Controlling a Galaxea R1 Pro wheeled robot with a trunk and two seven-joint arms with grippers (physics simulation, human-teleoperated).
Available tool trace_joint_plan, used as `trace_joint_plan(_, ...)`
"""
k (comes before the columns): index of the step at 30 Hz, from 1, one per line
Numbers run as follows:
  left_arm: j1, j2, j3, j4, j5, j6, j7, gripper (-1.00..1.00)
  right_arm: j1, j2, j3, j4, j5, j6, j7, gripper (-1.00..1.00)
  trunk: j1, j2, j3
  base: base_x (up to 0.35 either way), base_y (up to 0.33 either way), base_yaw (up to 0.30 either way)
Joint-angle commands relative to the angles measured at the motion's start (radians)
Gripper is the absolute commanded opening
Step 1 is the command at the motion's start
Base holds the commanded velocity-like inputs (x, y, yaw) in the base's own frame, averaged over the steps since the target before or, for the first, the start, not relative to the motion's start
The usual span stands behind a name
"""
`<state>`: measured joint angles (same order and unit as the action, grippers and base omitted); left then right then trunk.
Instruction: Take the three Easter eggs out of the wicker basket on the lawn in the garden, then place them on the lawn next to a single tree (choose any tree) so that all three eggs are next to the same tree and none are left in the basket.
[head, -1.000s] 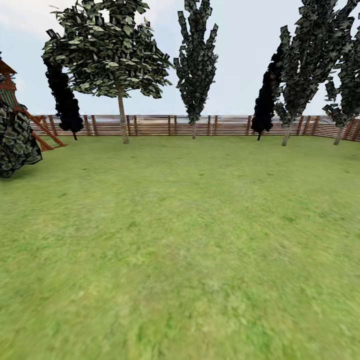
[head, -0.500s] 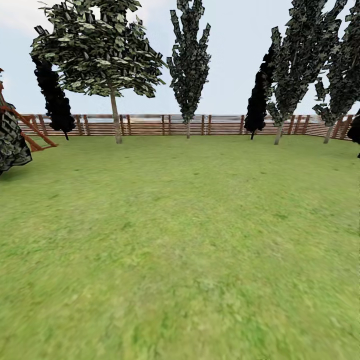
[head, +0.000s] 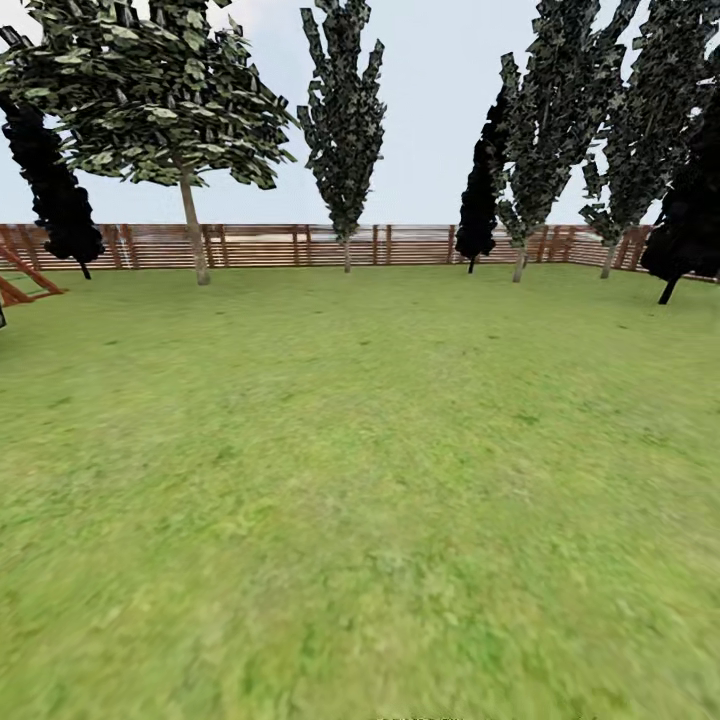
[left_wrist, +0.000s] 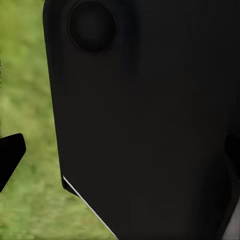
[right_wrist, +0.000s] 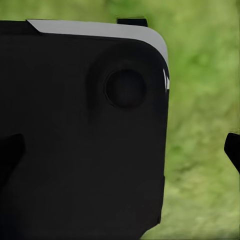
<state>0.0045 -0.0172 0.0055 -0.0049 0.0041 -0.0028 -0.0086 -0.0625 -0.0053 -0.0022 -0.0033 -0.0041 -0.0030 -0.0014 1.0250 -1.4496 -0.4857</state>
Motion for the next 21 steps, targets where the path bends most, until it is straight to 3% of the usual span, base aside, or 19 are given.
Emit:
trace_joint_plan(1,0.0,0.0,0.001,-0.001,0.0,0.0,-0.001,1.0,0.0,0.0,0.0,0.0,0.0,0.0,0.0,1.0,0.0,0.0,-0.001,0.0,0.0,-0.264)
trace_joint_plan(21,0.0,0.0,0.001,0.0,0.0,0.0,-0.002,1.0,0.0,-0.001,-0.002,-0.001,-0.002,-0.003,0.0,1.0,0.0,0.0,-0.016,0.0,0.0,-0.266)
